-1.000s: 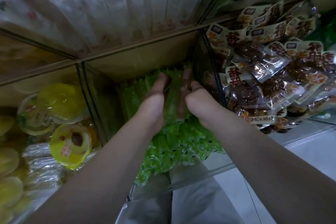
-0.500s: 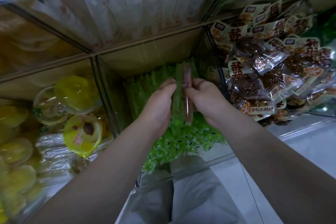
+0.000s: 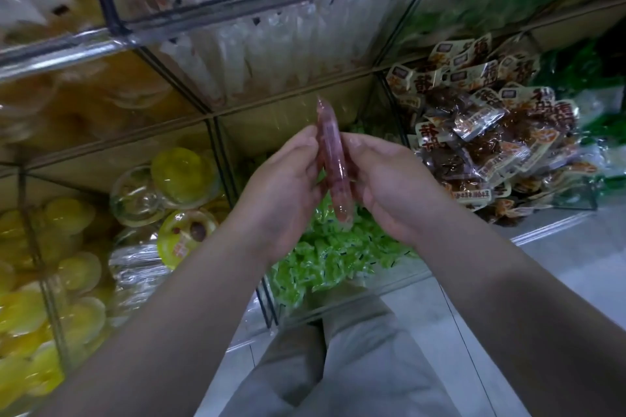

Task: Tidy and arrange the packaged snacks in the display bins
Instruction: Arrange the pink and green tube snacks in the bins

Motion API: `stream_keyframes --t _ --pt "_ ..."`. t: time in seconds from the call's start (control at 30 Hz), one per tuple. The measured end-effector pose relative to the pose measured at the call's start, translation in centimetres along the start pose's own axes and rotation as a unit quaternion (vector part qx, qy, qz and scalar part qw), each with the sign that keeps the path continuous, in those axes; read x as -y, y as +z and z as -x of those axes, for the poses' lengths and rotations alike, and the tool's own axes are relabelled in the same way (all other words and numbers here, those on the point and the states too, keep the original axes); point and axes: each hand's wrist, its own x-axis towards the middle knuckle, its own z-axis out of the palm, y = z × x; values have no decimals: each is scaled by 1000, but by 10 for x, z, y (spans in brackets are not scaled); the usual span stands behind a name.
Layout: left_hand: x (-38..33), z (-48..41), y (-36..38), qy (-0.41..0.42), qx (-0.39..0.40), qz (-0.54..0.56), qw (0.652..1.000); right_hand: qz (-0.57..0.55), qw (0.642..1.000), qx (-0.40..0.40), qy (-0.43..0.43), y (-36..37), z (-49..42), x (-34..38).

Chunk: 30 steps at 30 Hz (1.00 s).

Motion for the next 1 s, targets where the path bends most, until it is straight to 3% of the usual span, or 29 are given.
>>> stream_keyframes --t 0.37,0.77,1.0 --pt "-69 59 6 71 93 -45 992 -66 987 128 -70 22 43 57" --pt "-128 66 31 130 -16 4 991 -35 985 123 -116 34 57 122" --pt "-169 54 50 153 -45 21 987 5 977 163 -138 37 57 168"
